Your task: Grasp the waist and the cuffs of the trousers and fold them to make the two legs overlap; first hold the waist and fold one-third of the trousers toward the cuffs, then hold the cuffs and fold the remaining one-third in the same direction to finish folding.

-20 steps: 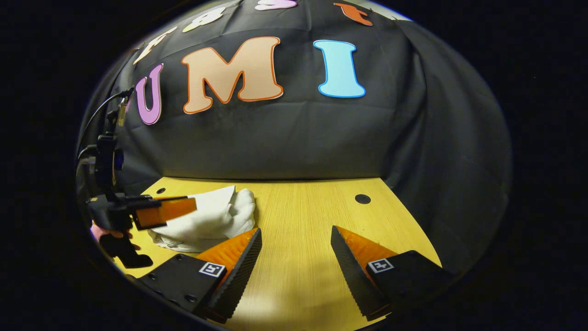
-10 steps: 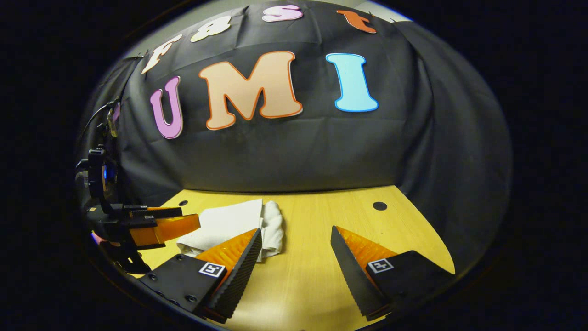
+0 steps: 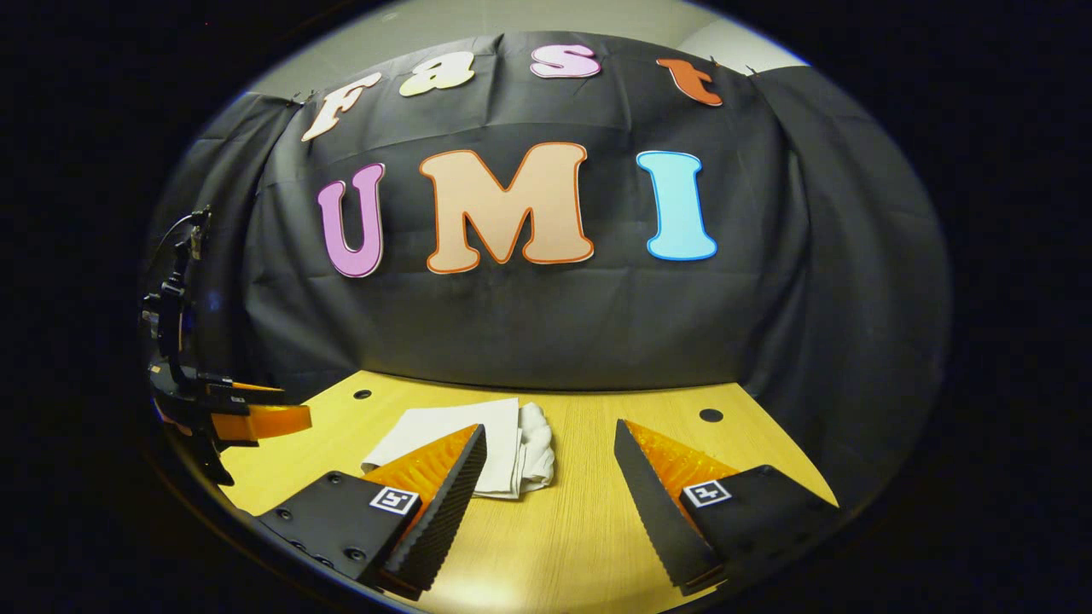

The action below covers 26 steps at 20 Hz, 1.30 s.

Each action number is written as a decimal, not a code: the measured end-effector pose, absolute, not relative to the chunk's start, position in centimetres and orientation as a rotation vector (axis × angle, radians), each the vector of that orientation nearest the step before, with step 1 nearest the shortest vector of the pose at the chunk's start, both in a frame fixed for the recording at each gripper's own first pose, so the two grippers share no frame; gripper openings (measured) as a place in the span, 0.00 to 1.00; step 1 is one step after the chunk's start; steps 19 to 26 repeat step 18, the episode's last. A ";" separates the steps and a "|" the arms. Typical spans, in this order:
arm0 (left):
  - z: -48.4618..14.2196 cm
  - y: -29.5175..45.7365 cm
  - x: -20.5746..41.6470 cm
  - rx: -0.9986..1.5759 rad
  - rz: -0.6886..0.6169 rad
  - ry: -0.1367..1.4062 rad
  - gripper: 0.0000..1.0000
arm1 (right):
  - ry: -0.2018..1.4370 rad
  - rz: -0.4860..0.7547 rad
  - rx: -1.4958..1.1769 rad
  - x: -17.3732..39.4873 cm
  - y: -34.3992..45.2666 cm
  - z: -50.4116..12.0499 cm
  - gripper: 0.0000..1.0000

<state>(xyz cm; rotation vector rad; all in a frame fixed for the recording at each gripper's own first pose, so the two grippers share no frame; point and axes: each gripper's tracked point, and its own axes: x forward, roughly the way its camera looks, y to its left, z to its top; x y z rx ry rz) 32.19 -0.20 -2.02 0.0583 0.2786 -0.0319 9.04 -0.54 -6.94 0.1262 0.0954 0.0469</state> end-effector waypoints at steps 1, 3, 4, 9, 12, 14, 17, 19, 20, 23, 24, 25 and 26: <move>-2.2 0.2 31.6 0.049 -0.028 0.288 0.95 | 0.096 0.044 0.132 8.7 -0.5 -7.1 0.96; -2.4 0.8 31.0 0.013 -0.024 0.289 0.95 | 0.098 0.033 0.153 7.9 -0.4 -7.3 0.96; -2.6 1.0 30.9 0.002 -0.021 0.294 0.95 | 0.098 0.027 0.163 7.6 -0.3 -7.4 0.96; -2.7 1.6 31.1 0.010 -0.019 0.299 0.95 | 0.091 0.007 0.171 7.1 -0.1 -7.0 0.96; -2.8 1.3 31.4 0.007 -0.036 0.303 0.95 | 0.103 -0.003 0.162 6.8 -0.2 -7.2 0.96; -2.9 0.8 31.4 -0.005 -0.048 0.306 0.96 | 0.103 -0.011 0.159 6.7 -0.2 -7.0 0.96; -3.1 0.3 31.4 -0.012 -0.058 0.310 0.95 | 0.104 -0.020 0.148 6.5 -0.4 -7.1 0.96; -3.2 0.3 31.2 -0.010 -0.063 0.312 0.96 | 0.103 -0.022 0.147 6.3 -0.5 -7.0 0.96; -3.2 0.3 31.2 -0.010 -0.063 0.312 0.96 | 0.103 -0.022 0.147 6.3 -0.5 -7.0 0.96; -3.2 0.3 31.2 -0.010 -0.063 0.312 0.96 | 0.103 -0.022 0.147 6.3 -0.5 -7.0 0.96; -3.2 0.3 31.2 -0.010 -0.063 0.312 0.96 | 0.103 -0.022 0.147 6.3 -0.5 -7.0 0.96; -3.2 0.3 31.2 -0.010 -0.063 0.312 0.96 | 0.103 -0.022 0.147 6.3 -0.5 -7.0 0.96; -3.2 0.3 31.2 -0.010 -0.063 0.312 0.96 | 0.103 -0.022 0.147 6.3 -0.5 -7.0 0.96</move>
